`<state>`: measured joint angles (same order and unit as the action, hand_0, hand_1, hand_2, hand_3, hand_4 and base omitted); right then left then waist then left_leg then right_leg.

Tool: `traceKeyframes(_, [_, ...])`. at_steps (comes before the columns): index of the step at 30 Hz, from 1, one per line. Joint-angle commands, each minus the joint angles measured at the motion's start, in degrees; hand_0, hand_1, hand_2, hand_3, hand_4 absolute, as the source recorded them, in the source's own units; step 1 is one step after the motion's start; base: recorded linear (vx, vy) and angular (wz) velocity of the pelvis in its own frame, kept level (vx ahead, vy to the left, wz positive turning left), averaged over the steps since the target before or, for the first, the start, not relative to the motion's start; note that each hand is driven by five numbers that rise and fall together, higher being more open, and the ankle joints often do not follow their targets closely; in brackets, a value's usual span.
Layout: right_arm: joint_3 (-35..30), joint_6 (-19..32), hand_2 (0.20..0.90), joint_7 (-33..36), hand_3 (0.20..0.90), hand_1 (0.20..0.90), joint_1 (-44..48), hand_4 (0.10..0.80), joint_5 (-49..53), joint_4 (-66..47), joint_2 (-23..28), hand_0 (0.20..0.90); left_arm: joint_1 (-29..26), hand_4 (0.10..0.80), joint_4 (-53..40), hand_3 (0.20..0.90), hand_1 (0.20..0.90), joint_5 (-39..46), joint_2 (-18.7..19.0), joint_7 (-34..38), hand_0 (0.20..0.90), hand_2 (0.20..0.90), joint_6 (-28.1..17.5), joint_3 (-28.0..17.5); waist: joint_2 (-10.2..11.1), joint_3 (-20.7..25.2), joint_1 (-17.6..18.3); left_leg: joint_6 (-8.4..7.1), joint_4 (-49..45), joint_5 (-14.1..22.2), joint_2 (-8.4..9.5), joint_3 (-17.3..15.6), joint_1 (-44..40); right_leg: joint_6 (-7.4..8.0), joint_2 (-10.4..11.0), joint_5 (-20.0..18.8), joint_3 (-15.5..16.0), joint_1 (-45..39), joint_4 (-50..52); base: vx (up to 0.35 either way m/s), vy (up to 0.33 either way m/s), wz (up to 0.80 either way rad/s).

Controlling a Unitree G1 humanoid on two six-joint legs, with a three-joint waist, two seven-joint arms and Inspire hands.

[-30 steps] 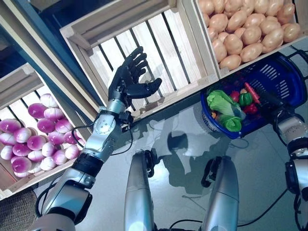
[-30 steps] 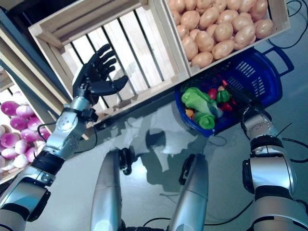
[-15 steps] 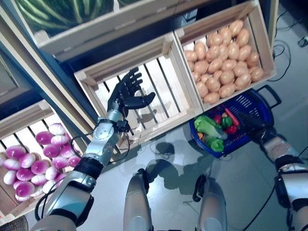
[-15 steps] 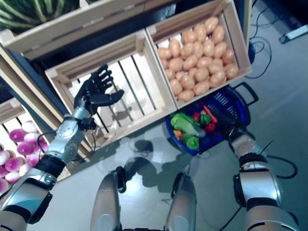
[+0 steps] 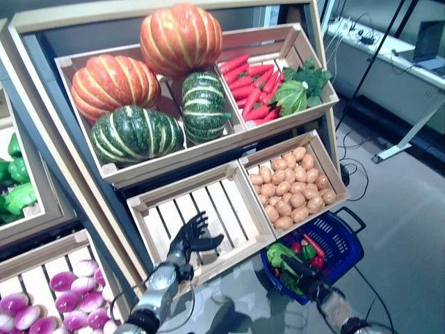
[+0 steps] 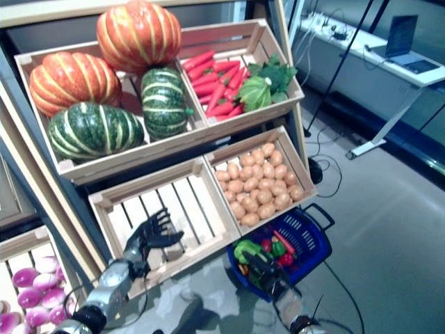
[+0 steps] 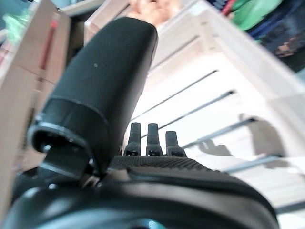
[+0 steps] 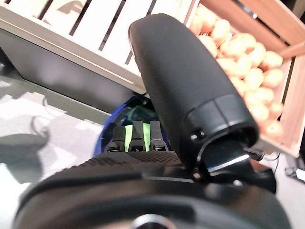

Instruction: Put vegetables into the basket

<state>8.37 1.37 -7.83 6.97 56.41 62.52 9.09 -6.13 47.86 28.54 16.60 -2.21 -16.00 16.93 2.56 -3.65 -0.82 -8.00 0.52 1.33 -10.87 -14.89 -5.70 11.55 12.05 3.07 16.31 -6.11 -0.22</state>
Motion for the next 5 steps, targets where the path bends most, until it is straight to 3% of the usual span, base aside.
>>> traceKeyframes(1, [0.3, 6.3, 0.9, -4.9, 0.9, 0.9, 2.1, 0.8, -1.6, -3.2, -0.1, 0.9, -2.9, 0.8, 3.2, 0.9, 0.9, -3.3, -2.2, -2.6, 0.9, 0.9, -7.9, -0.7, -2.2, 2.7, 1.0, 2.64, 4.5, -5.3, 2.15, 0.9, 2.1, -4.66, -3.8, -6.4, -1.1, 1.2, -3.5, 0.047, 0.036, -0.01])
traceKeyframes(5, [1.4, 6.6, 0.9, -8.8, 0.9, 0.9, -0.7, 0.8, -0.3, -3.7, -2.3, 0.9, -0.6, 0.8, 7.8, 0.9, 0.9, -3.7, -4.2, -0.8, 0.9, 0.9, -7.6, -1.4, -2.2, 2.8, 1.8, 3.03, 4.5, -4.7, 2.59, 0.5, 1.3, -4.73, -4.0, -6.3, -1.3, 0.7, -3.9, 0.047, 0.022, -0.01])
